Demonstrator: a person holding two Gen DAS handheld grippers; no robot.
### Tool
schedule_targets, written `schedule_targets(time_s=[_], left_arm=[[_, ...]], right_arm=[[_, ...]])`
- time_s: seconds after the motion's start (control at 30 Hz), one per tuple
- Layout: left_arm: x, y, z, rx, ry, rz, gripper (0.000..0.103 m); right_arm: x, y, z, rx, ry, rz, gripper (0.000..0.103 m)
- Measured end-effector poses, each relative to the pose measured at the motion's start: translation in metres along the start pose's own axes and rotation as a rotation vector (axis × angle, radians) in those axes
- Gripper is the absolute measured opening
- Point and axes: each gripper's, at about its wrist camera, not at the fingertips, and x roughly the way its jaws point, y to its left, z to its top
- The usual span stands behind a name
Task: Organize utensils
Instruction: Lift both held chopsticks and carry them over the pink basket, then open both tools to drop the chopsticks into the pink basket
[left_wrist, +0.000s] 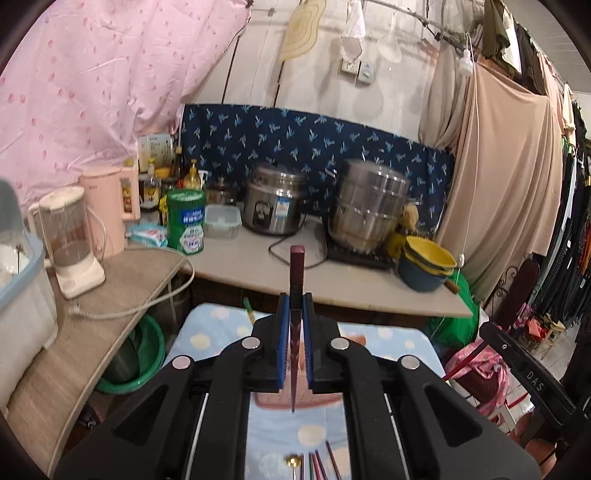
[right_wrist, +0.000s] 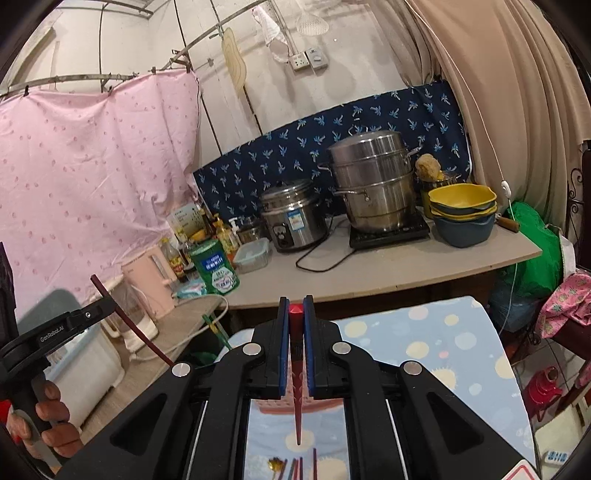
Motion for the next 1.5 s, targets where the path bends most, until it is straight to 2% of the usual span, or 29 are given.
schedule_targets(time_s=[0.3, 0.47, 0.6, 0.93, 1.17, 1.2, 1.27, 1.33, 1.5], left_arm=[[0.035, -0.003, 0.036, 0.029, -0.079, 0.033, 0.007], [0.061, -0.003, 0.043, 0.044, -0.081, 0.053, 0.007], [0.082, 0.0, 0.036, 0.039, -0.057, 0.05, 0.007], [0.128, 0.015, -0.001, 0.009, 0.05, 0.05, 0.007], [0.142, 0.026, -0.016, -0.015, 0.089, 0.056, 0.007], [0.142, 0.027, -0.017, -0.013, 0.087, 0.063, 0.008], [0.141, 0.027, -0.02, -0.009, 0.087, 0.07, 0.017], [0.139, 0.028, -0.022, -0.015, 0.087, 0.074, 0.036], [0.13, 0.03, -0.027, -0.017, 0.086, 0.084, 0.037]], right_arm=[[0.039, 0.0, 0.048, 0.093, -0.123, 0.051, 0.007], [0.064, -0.002, 0.059, 0.111, -0.14, 0.046, 0.007], [0.088, -0.005, 0.051, 0.106, -0.097, 0.032, 0.007], [0.144, -0.01, 0.005, 0.049, 0.048, -0.004, 0.007], [0.162, -0.011, -0.015, 0.03, 0.101, -0.035, 0.01], [0.162, -0.01, -0.017, 0.025, 0.095, -0.044, 0.011], [0.16, -0.01, -0.019, 0.021, 0.091, -0.051, 0.02], [0.157, -0.01, -0.019, 0.027, 0.084, -0.052, 0.026], [0.148, -0.008, -0.02, 0.021, 0.086, -0.045, 0.026]])
